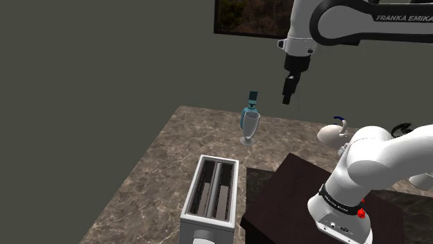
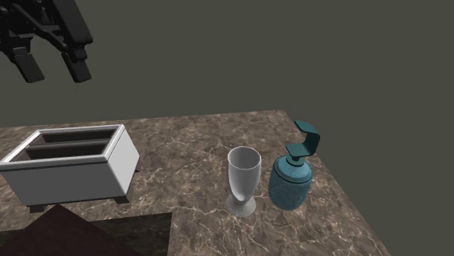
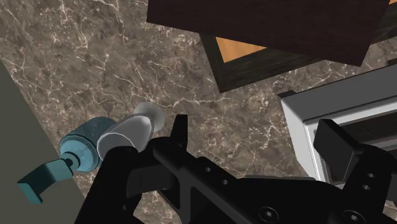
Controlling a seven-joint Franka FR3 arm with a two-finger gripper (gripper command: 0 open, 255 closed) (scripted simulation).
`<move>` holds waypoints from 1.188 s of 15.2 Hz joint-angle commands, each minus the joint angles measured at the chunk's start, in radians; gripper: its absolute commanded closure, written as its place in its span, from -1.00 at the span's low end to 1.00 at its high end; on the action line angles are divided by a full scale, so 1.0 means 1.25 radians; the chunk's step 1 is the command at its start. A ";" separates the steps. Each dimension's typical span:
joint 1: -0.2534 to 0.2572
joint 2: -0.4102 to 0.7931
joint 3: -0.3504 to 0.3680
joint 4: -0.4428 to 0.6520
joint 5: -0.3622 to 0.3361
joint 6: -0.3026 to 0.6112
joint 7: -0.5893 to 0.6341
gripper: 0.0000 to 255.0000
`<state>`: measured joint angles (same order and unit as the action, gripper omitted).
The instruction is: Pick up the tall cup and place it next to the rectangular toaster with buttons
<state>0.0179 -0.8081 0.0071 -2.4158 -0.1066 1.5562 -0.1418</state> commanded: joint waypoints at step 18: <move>-0.035 0.391 -0.192 -0.016 -0.022 0.446 -0.166 -1.00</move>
<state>-0.0257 -0.3661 -0.2175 -2.4408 -0.1399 2.0682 -0.3327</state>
